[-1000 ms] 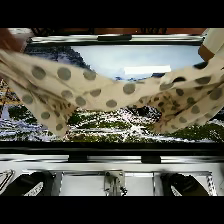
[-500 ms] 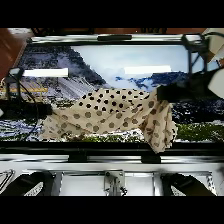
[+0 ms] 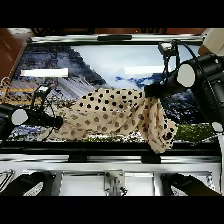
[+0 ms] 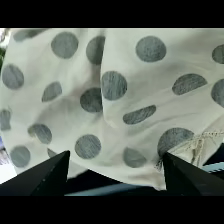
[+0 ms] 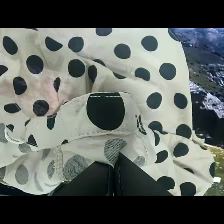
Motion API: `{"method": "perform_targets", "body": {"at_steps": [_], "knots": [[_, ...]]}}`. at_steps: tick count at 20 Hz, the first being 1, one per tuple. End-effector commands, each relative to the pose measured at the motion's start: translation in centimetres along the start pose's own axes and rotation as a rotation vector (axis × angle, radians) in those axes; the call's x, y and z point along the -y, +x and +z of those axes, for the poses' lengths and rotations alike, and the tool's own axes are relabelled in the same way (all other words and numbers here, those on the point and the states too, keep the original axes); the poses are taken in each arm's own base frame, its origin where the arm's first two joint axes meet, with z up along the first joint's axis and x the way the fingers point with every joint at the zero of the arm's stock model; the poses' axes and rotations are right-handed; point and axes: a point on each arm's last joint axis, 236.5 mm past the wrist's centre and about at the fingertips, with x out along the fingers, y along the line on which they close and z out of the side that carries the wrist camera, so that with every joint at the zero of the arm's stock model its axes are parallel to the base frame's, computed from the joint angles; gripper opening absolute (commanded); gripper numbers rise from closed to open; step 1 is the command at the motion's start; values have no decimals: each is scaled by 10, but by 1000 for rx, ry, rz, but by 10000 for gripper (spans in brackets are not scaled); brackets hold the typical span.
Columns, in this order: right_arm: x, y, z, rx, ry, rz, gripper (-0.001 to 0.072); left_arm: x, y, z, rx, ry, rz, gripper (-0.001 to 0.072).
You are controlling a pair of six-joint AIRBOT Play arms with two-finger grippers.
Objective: Fold the shirts.
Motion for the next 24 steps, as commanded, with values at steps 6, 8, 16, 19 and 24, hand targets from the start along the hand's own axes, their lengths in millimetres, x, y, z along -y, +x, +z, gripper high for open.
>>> {"method": "perform_targets", "body": {"at_steps": [6, 8, 16, 19, 24], "knots": [[-19, 2, -3, -16, 11, 76, 54, 116, -3, 26, 162, 620, -159, 686], [-19, 2, -3, -17, 12, 76, 54, 128, 12, 17, 106, 660, -175, 686], [-19, 2, -6, -32, 10, 77, 54, 118, 82, 19, -4, 737, -90, 328], [-19, 2, -6, -32, 10, 77, 54, 118, 83, 29, 30, 726, -76, 46], [-18, 2, -6, -31, 2, 73, 54, 74, 28, 107, 177, 510, 69, 44]]}}
